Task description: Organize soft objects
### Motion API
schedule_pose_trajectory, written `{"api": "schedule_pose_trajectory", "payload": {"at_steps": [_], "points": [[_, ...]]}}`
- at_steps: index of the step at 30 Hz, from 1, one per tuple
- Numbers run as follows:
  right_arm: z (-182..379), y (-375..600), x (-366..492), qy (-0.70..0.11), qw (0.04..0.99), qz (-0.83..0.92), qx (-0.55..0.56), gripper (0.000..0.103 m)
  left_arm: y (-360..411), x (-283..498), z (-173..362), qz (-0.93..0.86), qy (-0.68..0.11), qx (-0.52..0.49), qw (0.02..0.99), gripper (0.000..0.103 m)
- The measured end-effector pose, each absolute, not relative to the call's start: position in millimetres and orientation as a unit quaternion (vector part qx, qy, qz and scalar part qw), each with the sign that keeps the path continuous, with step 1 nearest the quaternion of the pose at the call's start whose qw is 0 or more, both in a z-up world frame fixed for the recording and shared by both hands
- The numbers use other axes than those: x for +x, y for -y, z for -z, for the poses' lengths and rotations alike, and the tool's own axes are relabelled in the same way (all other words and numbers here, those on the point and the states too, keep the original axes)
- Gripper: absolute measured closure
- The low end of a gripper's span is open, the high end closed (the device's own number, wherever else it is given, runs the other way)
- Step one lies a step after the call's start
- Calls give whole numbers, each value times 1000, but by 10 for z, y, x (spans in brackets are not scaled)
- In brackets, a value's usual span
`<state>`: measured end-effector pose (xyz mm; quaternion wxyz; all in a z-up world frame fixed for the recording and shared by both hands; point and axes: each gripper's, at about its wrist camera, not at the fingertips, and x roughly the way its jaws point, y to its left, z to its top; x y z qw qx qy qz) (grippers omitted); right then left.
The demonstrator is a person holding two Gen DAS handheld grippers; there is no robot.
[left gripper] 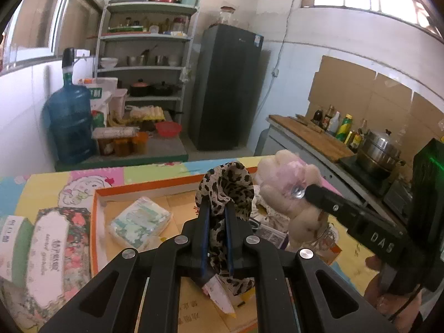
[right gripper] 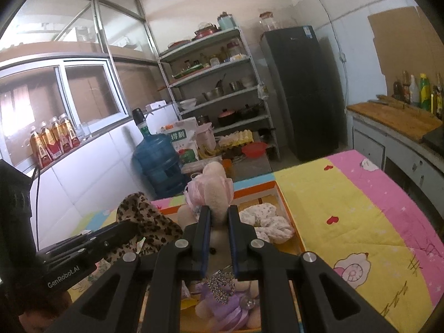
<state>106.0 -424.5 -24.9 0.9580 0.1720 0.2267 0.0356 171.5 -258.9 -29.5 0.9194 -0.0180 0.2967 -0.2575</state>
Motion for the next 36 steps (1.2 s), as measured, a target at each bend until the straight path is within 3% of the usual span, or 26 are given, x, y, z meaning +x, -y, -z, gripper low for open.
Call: {"api": "schedule_pose_trajectory", "payload": {"at_steps": [25, 27, 29, 32, 34, 36], "points": [[592, 4253, 1364, -283, 945, -12, 167, 88, 2642, 2106, 718, 227, -327, -10, 917, 93], [597, 4268, 1362, -280, 945, -8, 170, 88, 2633, 2118, 711, 233, -326, -18, 916, 86], [596, 4277, 1359, -278, 945, -6, 172, 88, 2609, 2116, 699, 238, -324, -29, 915, 64], [592, 4289, 1350, -274, 946, -2, 172, 84, 2568, 2083, 655, 237, -312, -38, 919, 44], [589, 4296, 1341, -272, 947, -1, 173, 73, 2551, 2057, 629, 235, -304, -41, 922, 43], [586, 4304, 1331, -269, 947, 2, 174, 55, 2546, 2048, 607, 234, -302, -38, 923, 43]]}}
